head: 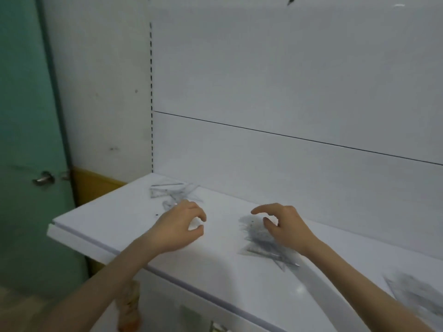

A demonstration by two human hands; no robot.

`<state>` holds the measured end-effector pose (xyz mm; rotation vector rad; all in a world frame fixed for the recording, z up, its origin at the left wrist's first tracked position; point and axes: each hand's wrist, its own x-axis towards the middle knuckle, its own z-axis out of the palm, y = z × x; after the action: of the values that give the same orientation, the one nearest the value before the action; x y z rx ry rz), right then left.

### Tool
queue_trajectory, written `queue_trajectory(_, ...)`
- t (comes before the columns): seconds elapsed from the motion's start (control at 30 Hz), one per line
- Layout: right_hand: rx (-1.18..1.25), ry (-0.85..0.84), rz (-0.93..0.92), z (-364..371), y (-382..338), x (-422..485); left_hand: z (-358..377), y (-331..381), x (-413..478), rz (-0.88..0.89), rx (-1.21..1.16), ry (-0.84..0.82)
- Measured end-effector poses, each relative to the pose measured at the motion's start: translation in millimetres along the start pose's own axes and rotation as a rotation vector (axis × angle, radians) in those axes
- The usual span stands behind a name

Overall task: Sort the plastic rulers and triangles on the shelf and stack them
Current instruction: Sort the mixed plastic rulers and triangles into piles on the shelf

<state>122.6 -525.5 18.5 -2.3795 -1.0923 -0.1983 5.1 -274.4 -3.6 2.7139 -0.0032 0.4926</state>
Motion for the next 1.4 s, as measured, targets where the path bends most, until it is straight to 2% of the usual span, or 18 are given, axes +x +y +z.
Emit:
queue_trajectory(0.13,-0.005,-0.070,-0.007,56,-53,64,-27,-85,-5,-0.047,0.058,-0.065)
queue_trajectory(0.23,-0.050,-0.134,0.072,98,-83,101,-39,-134,-6,-0.096,0.042,-0.132)
queue_trajectory(0.4,-0.115,-0.158,0.286,142,-114,132,-43,-171,3,0.024,0.040,-0.189)
queue_trajectory(0.6,-0.066,-0.102,0.399,150,-125,137,-27,-177,19,0.236,-0.001,-0.167)
queue_trajectory(0.73,0.053,-0.098,0.487,144,-124,136,-29,-172,26,0.257,0.017,-0.259)
queue_trajectory(0.93,0.239,-0.029,0.564,136,-118,129,-32,-180,27,0.302,-0.068,-0.291)
queue_trajectory(1.1,0.388,-0.003,0.604,132,-117,121,-32,-181,30,0.259,-0.101,-0.106)
queue_trajectory(1.27,0.527,-0.039,0.577,128,-119,109,-25,-165,41,0.322,-0.023,-0.158)
queue_trajectory(1.4,0.654,-0.086,0.565,115,-124,102,-22,-146,51,0.371,0.005,-0.068)
